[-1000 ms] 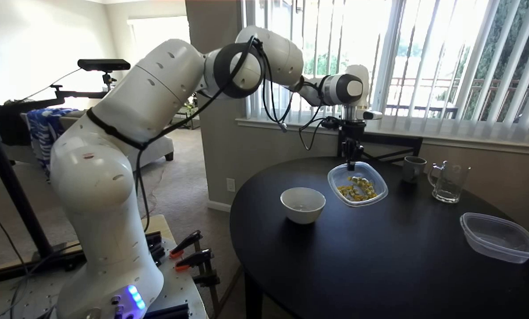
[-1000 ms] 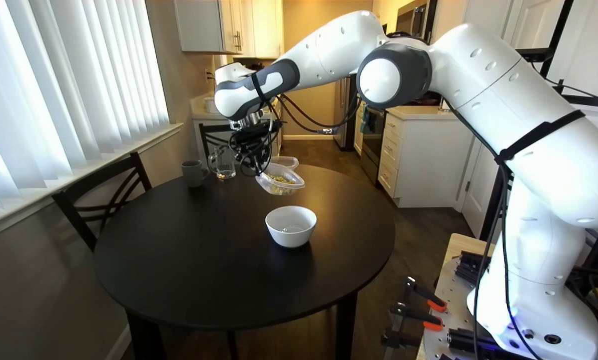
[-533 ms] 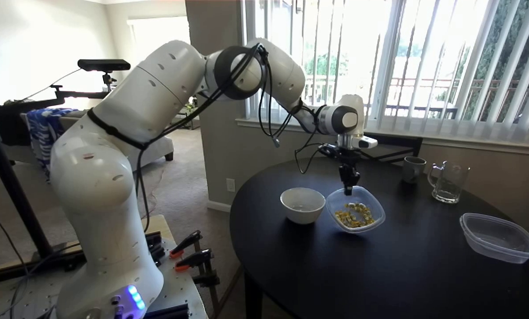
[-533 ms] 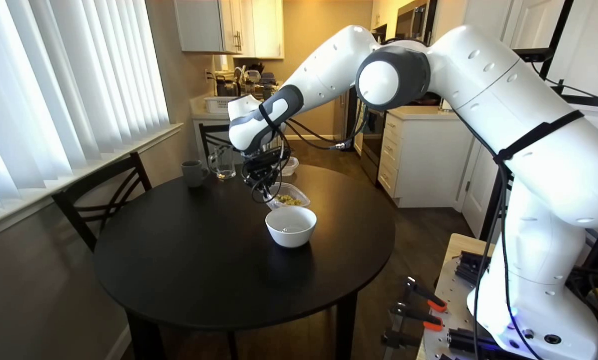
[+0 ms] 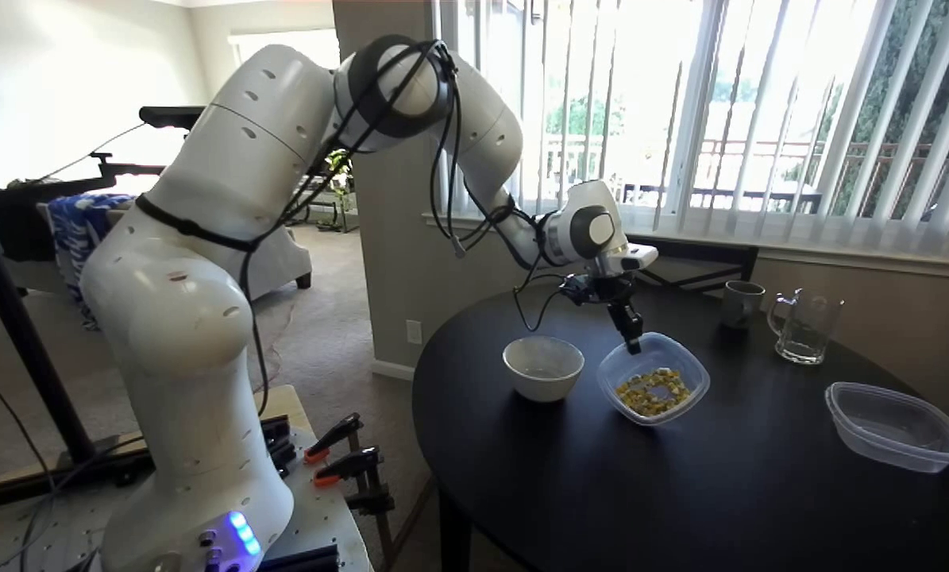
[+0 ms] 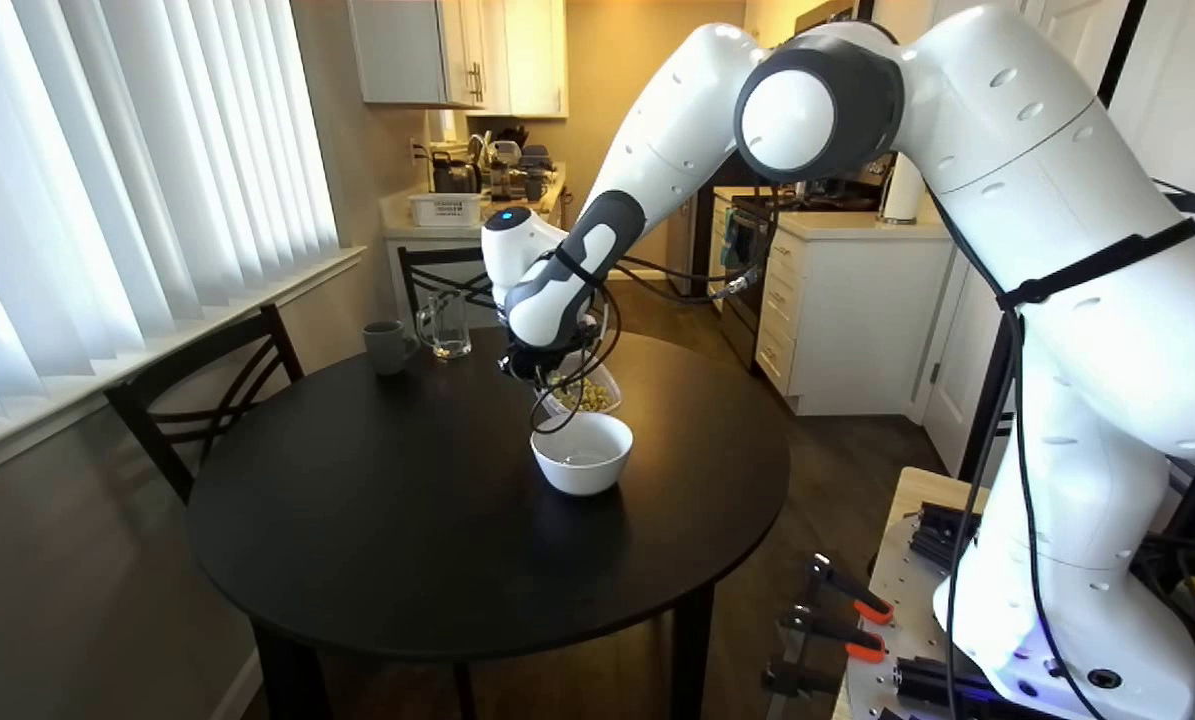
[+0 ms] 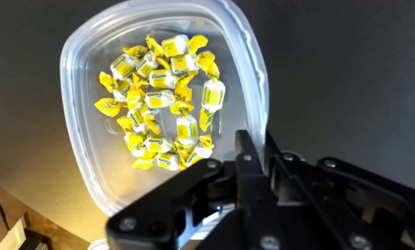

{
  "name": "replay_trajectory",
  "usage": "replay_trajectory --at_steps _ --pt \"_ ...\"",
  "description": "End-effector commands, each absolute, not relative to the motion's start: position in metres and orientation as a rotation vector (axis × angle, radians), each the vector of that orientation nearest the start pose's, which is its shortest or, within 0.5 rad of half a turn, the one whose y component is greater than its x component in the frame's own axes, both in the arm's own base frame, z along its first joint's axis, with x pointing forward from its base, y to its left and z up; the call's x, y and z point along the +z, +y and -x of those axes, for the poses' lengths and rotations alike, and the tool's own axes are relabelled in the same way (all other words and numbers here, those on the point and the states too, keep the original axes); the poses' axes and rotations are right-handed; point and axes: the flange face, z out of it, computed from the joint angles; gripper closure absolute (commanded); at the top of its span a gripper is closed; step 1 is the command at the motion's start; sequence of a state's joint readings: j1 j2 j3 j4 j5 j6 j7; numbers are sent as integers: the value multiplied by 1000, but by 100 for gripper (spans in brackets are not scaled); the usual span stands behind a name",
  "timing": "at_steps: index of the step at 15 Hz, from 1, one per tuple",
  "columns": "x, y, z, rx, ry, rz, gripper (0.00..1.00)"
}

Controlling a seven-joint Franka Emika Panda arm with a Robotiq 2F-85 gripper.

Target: Transfer the candy to the white bowl

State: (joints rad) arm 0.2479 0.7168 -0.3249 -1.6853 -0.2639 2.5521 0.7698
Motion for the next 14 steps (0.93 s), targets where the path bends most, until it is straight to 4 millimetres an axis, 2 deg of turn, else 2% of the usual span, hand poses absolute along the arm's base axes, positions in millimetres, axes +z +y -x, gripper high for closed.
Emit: replay_trajectory --at_steps 1,5,9,11,14 --pt "227 -24 -645 -606 983 3227 98" --pt "235 -30 -612 -746 1049 3174 98" --pt "255 -30 -575 -814 1064 3224 98" --pt "267 -26 -563 -868 1068 3269 98" --pt "287 -8 -546 -952 1051 3335 98"
